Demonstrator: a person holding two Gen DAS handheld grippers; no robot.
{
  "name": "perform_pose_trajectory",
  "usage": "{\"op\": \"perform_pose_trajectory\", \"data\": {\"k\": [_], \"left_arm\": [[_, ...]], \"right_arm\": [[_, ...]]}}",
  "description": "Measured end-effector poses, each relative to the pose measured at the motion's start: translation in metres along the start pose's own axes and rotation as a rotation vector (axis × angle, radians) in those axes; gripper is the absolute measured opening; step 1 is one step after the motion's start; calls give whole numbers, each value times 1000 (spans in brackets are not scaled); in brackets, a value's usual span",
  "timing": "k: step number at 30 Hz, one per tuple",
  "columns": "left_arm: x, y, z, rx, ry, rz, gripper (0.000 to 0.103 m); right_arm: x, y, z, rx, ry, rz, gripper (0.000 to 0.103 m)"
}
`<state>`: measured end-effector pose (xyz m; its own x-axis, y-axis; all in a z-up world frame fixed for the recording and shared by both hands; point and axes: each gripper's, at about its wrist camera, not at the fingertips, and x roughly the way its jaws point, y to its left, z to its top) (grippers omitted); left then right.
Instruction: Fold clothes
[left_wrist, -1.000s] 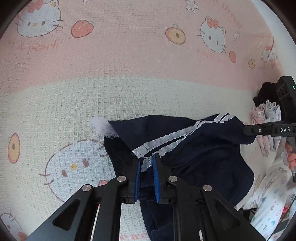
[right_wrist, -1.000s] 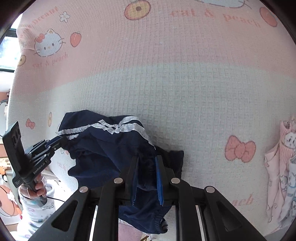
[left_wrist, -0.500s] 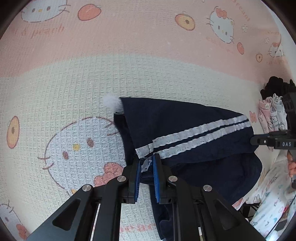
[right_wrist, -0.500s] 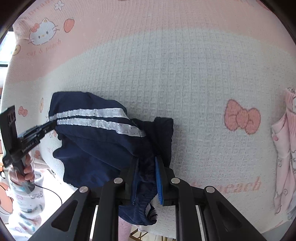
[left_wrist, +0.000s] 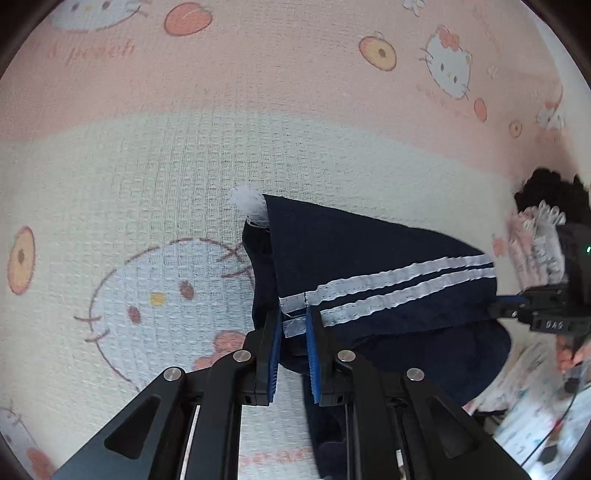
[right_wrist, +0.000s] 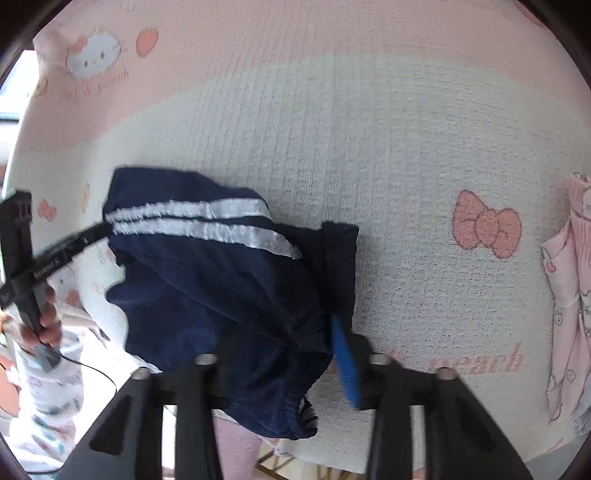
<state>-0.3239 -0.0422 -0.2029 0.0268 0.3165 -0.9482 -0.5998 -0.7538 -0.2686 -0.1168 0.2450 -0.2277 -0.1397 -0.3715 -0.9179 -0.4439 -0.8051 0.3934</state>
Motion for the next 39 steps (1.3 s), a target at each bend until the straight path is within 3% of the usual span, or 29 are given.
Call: {"op": "perform_pose_trajectory", "data": {"k": [3, 5, 6, 13, 15, 18, 21, 30, 33, 36, 39], "left_arm": [[-2, 2, 1, -46, -6, 4, 28], [-4, 1, 2, -62, -16, 12, 56], [-4, 0, 3, -69, -21, 16, 61], [-8, 4, 6, -118, -20, -5, 62], [-9, 4, 6, -146, -16, -68, 62], [-9, 2, 9, -196, -7, -225, 62], [-9, -1, 6, -198, 2, -280, 62], [-19, 14, -3, -211, 2, -282, 62], [-21, 18, -3, -213, -3, -240, 62], [-21, 19, -2, -207, -20, -197, 62], [-19, 19, -1, -219, -37, -212, 62]], "right_arm": [[-13, -8, 7, 48, -37, 25, 49], [-20, -14, 13, 81, -58, 31, 51], [-24, -18, 15, 98, -68, 33, 53], [-26, -29, 33, 164, -85, 31, 58], [-21, -31, 36, 183, -77, 47, 58], [-16, -35, 36, 201, -67, 55, 58], [-11, -35, 33, 223, -67, 83, 58], [-9, -48, 32, 283, -73, 111, 58], [-15, -50, 30, 327, -116, 127, 58], [-24, -42, 34, 289, -147, 171, 58], [-25, -28, 42, 230, -147, 176, 58]]}}
